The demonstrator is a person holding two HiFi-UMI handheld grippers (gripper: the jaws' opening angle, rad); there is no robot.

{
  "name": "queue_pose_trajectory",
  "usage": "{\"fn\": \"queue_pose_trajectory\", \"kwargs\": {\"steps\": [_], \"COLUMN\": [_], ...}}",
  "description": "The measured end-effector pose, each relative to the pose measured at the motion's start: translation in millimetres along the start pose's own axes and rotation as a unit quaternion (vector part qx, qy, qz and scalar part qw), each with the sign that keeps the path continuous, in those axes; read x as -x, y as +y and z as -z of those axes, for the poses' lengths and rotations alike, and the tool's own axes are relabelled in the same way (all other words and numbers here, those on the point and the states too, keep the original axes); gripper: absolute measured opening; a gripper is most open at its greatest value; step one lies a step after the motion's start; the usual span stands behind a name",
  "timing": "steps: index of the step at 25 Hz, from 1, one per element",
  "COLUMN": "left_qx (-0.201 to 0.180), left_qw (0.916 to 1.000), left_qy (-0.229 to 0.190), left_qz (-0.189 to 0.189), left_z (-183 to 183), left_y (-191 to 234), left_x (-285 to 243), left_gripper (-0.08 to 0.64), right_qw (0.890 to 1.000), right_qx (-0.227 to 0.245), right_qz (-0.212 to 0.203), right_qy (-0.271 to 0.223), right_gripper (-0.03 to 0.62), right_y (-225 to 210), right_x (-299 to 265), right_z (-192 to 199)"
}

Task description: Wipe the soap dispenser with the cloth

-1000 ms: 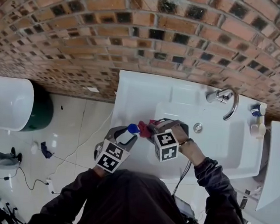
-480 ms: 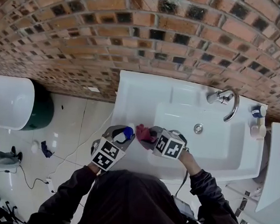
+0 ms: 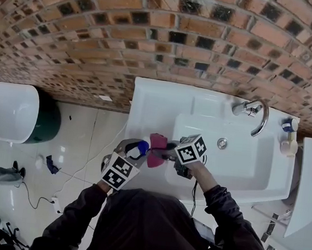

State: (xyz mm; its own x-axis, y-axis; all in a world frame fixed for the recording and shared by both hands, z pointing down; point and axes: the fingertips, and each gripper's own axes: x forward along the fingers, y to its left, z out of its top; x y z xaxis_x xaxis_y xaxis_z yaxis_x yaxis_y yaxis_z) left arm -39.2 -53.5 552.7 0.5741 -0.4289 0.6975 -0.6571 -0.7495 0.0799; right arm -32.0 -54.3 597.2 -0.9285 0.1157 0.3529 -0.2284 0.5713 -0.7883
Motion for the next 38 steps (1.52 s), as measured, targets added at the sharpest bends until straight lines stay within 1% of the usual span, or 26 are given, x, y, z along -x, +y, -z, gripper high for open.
{"fn": "queue_pose_trajectory", "kwargs": {"steps": [2,4,7,10,11,12,14,15,16,18,20,23,24,27,31,35,38], "left_qx": [0.0,-0.001,0.003,0.0,-0.003,-0.004,0.003,0.008,0.013,0.015,0.013,-0.005,-0.013,-0.03,-0.053,-0.074,-0.103], "left_qw": [1.0,1.0,1.0,0.9998,0.9995,0.9991,0.9985,0.9983,0.998,0.9975,0.9978,0.9987,0.9988,0.9986,0.9967,0.9939,0.9899], "left_qy": [-0.002,-0.001,0.003,0.005,0.009,0.014,0.025,0.031,0.035,0.039,0.04,0.042,0.044,0.042,0.039,0.038,0.034], "left_qz": [-0.001,-0.001,-0.003,-0.022,-0.031,-0.04,-0.048,-0.049,-0.051,-0.056,-0.052,-0.028,-0.019,0.012,0.047,0.072,0.091], "left_z": [0,0,4,6,8,10,17,20,23,25,24,24,24,25,27,27,27], "left_y": [0,0,-1,1,0,-1,-4,-6,-7,-5,-3,-3,-3,-4,-8,-11,-17], "left_x": [0,0,-1,0,1,2,2,-1,-3,-8,-12,-14,-14,-13,-8,-7,-6], "left_gripper": [0.143,0.143,0.144,0.148,0.183,0.204,0.234,0.24,0.262,0.275,0.275,0.259,0.256,0.244,0.221,0.216,0.215], "right_qw": [0.999,0.996,0.987,0.978,0.977,0.977,0.978,0.978,0.976,0.969,0.961,0.952,0.951,0.953,0.943,0.947,0.945], "right_qx": [-0.013,-0.005,0.042,0.096,0.108,0.115,0.129,0.139,0.153,0.187,0.221,0.256,0.26,0.257,0.281,0.264,0.268], "right_qz": [0.031,0.075,0.129,0.156,0.159,0.158,0.147,0.141,0.137,0.138,0.139,0.131,0.129,0.12,0.122,0.131,0.148], "right_qy": [0.017,0.05,0.084,0.096,0.092,0.086,0.074,0.071,0.072,0.08,0.091,0.107,0.109,0.103,0.129,0.129,0.117], "right_gripper": [0.069,0.069,0.07,0.069,0.069,0.069,0.069,0.069,0.069,0.069,0.069,0.069,0.069,0.069,0.069,0.069,0.069], "right_y": [-18,-35,-45,-36,-31,-25,-11,-5,0,6,9,18,20,25,25,19,16], "right_x": [-8,-16,-20,-14,-11,-8,-4,-3,-4,-6,-10,-17,-19,-21,-12,16,37], "right_z": [11,26,33,29,26,23,19,18,18,20,22,28,30,31,39,38,23]}}
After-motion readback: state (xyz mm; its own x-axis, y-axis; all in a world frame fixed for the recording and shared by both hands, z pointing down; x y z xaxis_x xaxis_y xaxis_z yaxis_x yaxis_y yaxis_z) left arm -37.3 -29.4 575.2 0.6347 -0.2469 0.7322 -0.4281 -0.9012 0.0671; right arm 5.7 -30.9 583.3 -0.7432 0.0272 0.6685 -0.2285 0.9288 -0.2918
